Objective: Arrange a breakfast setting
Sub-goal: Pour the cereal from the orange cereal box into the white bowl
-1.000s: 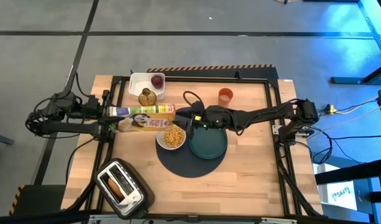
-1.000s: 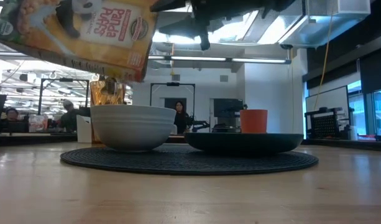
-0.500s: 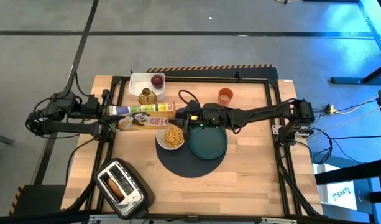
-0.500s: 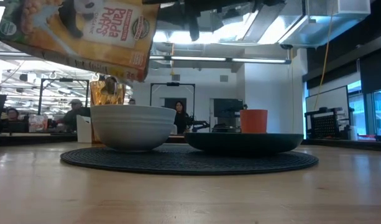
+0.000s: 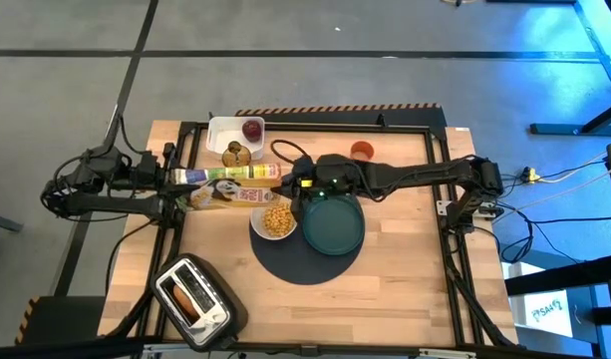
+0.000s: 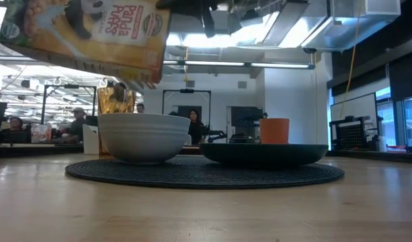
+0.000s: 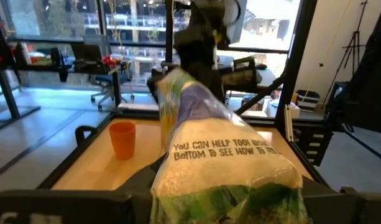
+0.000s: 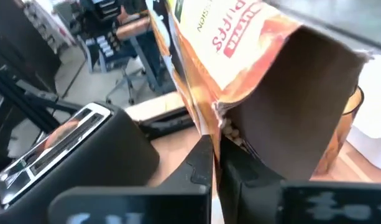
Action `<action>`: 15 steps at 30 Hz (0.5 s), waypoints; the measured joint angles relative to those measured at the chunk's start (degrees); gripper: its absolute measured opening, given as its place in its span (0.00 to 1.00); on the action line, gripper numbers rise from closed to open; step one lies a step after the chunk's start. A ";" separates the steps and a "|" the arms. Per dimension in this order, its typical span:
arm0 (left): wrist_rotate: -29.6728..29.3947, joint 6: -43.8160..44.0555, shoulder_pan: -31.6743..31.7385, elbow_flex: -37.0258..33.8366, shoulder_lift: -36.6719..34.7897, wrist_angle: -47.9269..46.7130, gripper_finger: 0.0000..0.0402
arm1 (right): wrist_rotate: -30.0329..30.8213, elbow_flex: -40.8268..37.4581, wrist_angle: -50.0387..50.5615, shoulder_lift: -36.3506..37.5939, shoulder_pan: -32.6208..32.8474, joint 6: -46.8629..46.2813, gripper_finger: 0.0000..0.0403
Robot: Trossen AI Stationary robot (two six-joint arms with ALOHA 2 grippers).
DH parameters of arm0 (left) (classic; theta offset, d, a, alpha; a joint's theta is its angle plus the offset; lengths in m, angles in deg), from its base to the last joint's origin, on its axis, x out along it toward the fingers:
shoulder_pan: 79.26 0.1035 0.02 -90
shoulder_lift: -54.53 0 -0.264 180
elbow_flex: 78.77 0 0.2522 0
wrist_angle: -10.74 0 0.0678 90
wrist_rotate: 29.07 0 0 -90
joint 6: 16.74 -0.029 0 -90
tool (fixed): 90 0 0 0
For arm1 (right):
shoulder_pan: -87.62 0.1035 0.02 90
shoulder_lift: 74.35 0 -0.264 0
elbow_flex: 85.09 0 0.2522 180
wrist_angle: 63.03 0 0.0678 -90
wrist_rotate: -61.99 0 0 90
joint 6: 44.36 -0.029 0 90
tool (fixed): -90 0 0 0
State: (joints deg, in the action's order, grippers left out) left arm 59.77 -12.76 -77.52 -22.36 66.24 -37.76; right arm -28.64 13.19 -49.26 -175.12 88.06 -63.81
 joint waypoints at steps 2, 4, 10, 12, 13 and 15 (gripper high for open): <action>0.20 0.52 0.00 0.00 0.02 -1.79 0.32 | -0.67 2.38 4.71 0.00 -0.15 0.26 0.00; 0.28 1.58 0.00 0.00 0.02 -3.76 0.33 | -1.57 4.37 7.89 -0.05 -0.15 0.71 0.00; 0.49 2.42 0.00 -0.02 0.02 -10.13 0.38 | -3.60 8.60 14.00 -0.04 -0.13 1.56 0.00; 0.52 2.96 0.00 -0.02 0.02 -11.08 0.41 | -4.24 9.19 14.37 -0.04 -0.14 1.71 0.00; 0.55 3.05 0.00 -0.02 0.02 -11.75 0.42 | -4.51 9.40 14.39 -0.04 -0.14 1.72 0.00; 0.97 3.15 0.00 -0.04 0.02 -12.84 0.44 | -4.57 9.68 14.27 -0.04 -0.15 1.73 0.00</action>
State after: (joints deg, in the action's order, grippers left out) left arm 60.73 -9.62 -77.52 -22.40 66.26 -50.60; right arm -33.21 22.87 -34.99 -175.16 87.91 -62.08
